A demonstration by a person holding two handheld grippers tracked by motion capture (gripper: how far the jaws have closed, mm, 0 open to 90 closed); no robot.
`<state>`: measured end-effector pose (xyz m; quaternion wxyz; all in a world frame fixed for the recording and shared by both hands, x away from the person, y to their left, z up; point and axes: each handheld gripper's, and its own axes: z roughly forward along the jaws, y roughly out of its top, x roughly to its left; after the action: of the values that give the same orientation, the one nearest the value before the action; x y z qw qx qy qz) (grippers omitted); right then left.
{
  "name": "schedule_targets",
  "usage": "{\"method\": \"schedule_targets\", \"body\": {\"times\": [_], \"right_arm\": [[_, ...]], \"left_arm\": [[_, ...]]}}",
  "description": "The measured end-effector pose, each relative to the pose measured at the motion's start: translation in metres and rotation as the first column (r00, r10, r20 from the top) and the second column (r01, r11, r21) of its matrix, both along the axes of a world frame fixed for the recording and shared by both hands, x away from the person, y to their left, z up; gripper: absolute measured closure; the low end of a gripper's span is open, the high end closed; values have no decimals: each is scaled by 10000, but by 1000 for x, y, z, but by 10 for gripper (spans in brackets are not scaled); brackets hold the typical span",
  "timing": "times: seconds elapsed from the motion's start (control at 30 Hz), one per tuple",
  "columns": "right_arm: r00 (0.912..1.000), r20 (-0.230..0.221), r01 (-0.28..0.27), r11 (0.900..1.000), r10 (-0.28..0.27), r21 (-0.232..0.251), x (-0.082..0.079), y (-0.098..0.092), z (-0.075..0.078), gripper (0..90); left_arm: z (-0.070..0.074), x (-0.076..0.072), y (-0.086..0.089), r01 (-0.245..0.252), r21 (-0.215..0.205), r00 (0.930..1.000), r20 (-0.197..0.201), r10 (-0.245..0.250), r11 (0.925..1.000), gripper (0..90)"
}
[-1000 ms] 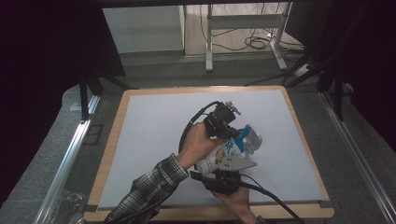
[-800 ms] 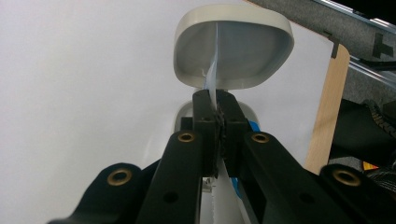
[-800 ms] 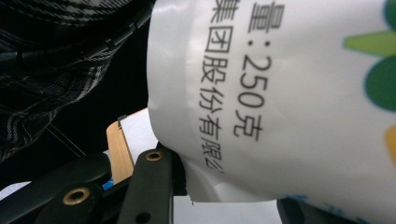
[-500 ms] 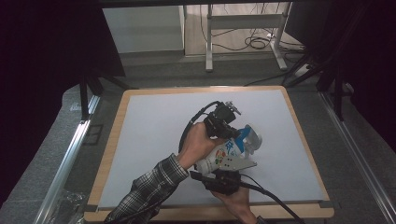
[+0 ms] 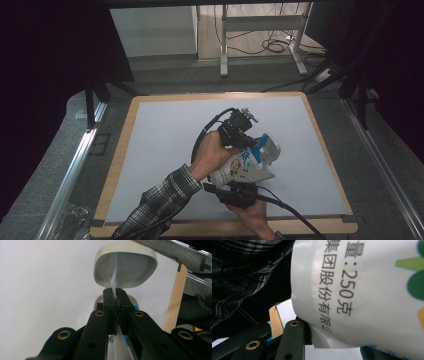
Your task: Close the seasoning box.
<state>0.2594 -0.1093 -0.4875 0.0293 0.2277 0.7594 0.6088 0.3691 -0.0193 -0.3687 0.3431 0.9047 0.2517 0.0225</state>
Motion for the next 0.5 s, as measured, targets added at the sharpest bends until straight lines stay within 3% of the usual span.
{"method": "schedule_targets", "body": {"times": [0.5], "right_arm": [[10000,12,-22,10000,22,27,2,0,0,664]], "left_arm": [[1,2,0,-41,71,10000,-24,41,10000,884]]}}
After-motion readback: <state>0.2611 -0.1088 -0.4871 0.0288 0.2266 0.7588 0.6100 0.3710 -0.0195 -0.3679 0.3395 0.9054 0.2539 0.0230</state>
